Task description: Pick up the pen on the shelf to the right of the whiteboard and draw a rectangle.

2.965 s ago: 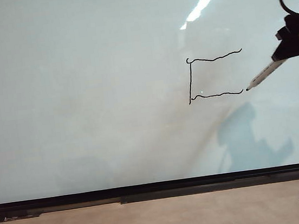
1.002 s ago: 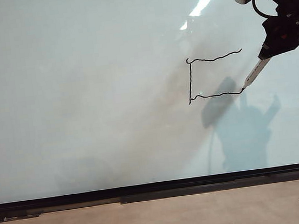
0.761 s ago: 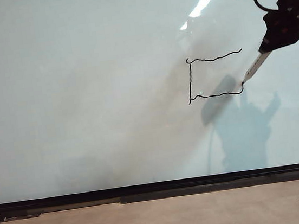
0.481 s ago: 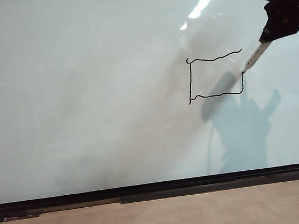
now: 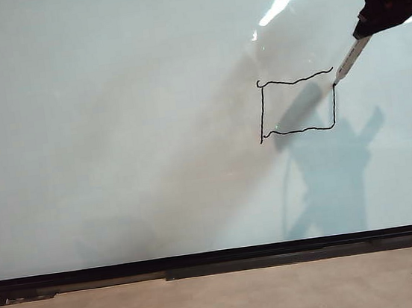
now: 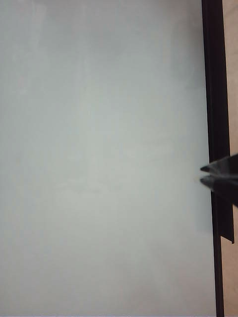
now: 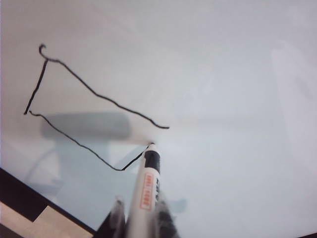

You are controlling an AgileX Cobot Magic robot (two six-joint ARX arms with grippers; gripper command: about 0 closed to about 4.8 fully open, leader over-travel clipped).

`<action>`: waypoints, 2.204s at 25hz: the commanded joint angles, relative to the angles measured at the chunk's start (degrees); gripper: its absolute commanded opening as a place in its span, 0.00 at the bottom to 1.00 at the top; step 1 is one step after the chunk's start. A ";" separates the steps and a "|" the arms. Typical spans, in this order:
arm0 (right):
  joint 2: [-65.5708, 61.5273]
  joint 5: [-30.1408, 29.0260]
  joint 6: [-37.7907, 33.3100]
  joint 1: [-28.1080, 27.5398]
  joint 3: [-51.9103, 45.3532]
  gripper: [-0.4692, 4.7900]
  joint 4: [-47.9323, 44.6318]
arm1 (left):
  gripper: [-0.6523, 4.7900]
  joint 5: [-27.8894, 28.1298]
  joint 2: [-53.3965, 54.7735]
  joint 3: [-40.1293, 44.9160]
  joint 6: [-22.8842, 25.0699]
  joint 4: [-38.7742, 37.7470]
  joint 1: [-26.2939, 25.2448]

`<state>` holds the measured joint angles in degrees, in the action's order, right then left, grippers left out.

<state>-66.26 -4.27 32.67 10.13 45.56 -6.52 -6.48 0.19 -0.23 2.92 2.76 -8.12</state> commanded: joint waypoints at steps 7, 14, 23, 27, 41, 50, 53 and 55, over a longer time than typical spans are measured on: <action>0.48 0.33 0.39 -0.02 1.81 0.08 -2.62 | 0.11 -0.22 0.00 -0.15 -0.17 0.70 -0.09; 2.23 1.16 0.61 0.70 1.86 0.08 -2.58 | 0.11 -0.20 0.00 -0.15 -0.17 0.70 -0.11; 2.45 1.95 0.57 1.36 1.84 0.08 -1.27 | 0.11 -0.22 0.00 -0.15 -0.17 0.70 -0.11; 6.47 3.32 -1.40 1.42 0.85 0.08 5.55 | 0.11 -0.22 0.00 -0.15 -0.17 0.70 -0.11; 36.26 5.27 -18.40 -0.94 -16.81 0.08 7.56 | 0.11 -0.20 0.00 -0.15 -0.17 0.70 -0.09; 51.19 5.92 -25.73 -3.37 -25.97 0.08 9.51 | 0.11 -0.22 0.00 -0.15 -0.17 0.70 -0.09; 52.35 6.32 -26.71 -3.34 -26.53 0.08 9.97 | 0.11 -0.22 0.00 -0.15 -0.17 0.70 -0.11; 52.35 6.69 -27.23 -3.34 -26.53 0.08 10.49 | 0.11 -0.22 0.00 -0.15 -0.17 0.70 -0.09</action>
<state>-13.91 1.83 6.22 6.81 18.81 4.25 -6.48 0.16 -0.23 2.92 2.76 -8.12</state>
